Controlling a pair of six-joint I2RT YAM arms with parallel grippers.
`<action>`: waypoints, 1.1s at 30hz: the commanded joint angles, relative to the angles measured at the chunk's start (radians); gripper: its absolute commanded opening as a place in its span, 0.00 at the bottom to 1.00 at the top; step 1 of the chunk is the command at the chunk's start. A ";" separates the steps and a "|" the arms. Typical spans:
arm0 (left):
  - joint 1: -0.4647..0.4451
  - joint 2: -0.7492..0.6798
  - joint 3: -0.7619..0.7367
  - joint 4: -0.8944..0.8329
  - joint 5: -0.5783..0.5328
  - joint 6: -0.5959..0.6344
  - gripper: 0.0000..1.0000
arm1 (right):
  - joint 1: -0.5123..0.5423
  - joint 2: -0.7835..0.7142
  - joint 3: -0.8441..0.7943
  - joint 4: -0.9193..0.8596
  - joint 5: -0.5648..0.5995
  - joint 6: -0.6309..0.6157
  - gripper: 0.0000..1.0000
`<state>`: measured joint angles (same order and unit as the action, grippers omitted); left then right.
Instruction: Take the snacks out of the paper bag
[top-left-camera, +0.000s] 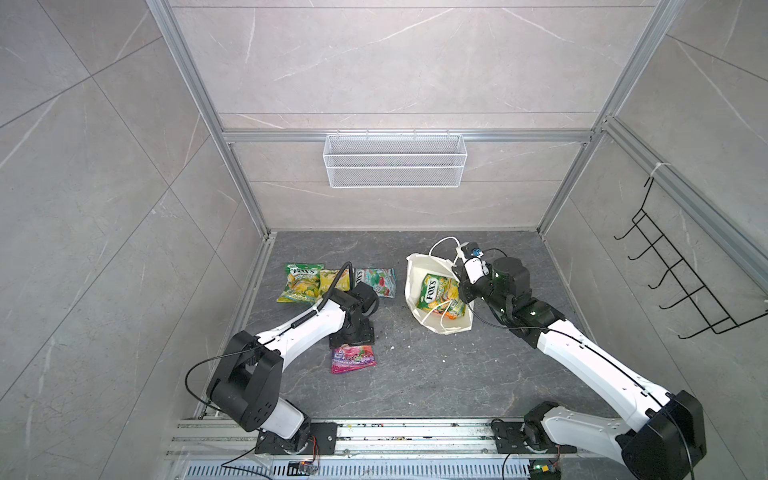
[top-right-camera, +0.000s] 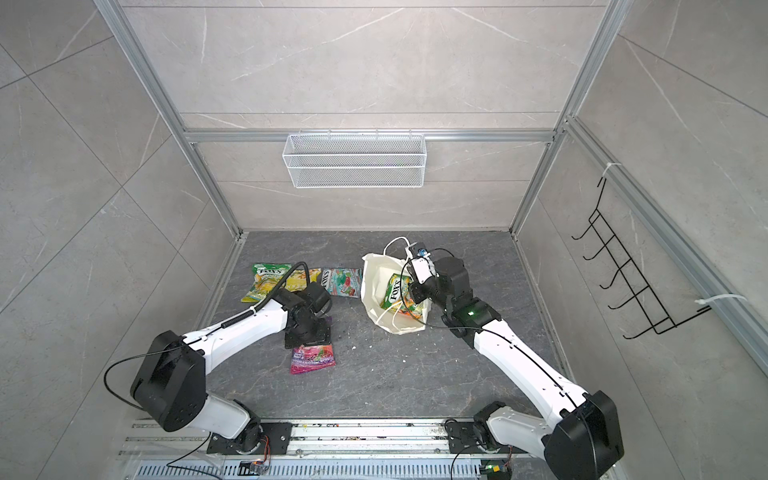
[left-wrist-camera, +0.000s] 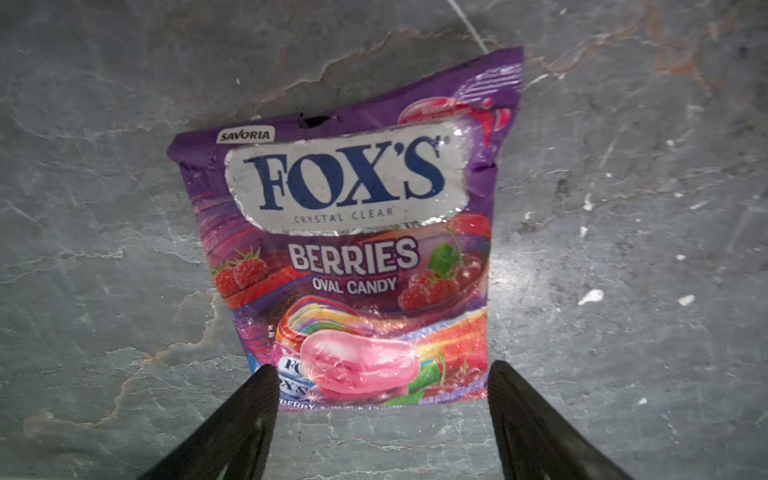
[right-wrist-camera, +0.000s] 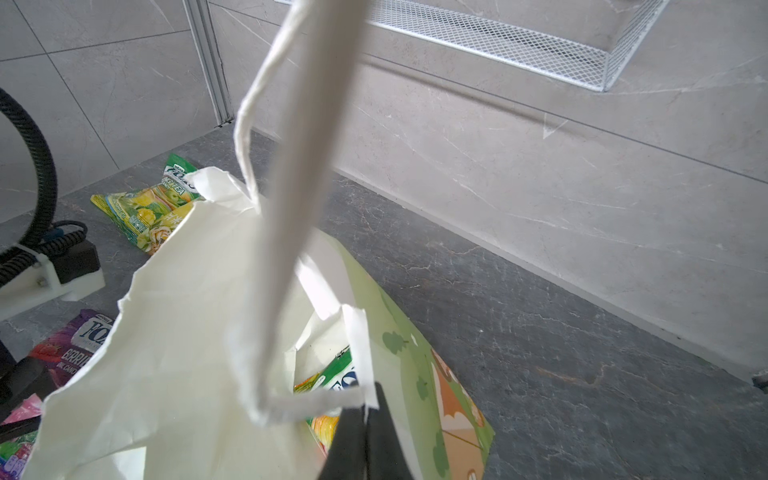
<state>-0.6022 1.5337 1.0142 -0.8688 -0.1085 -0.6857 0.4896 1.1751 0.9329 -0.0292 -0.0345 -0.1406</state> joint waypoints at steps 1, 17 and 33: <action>0.003 0.030 -0.006 0.022 -0.038 -0.028 0.80 | 0.000 -0.019 -0.009 0.051 -0.022 0.027 0.00; 0.078 0.171 0.055 -0.042 -0.112 0.178 0.68 | 0.000 -0.029 -0.018 0.063 -0.008 0.022 0.00; 0.257 0.084 0.174 -0.142 -0.141 0.470 0.68 | -0.001 -0.052 -0.027 0.062 0.016 0.016 0.00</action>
<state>-0.3481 1.6814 1.1427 -0.9493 -0.2268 -0.2596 0.4896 1.1538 0.9092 -0.0097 -0.0254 -0.1410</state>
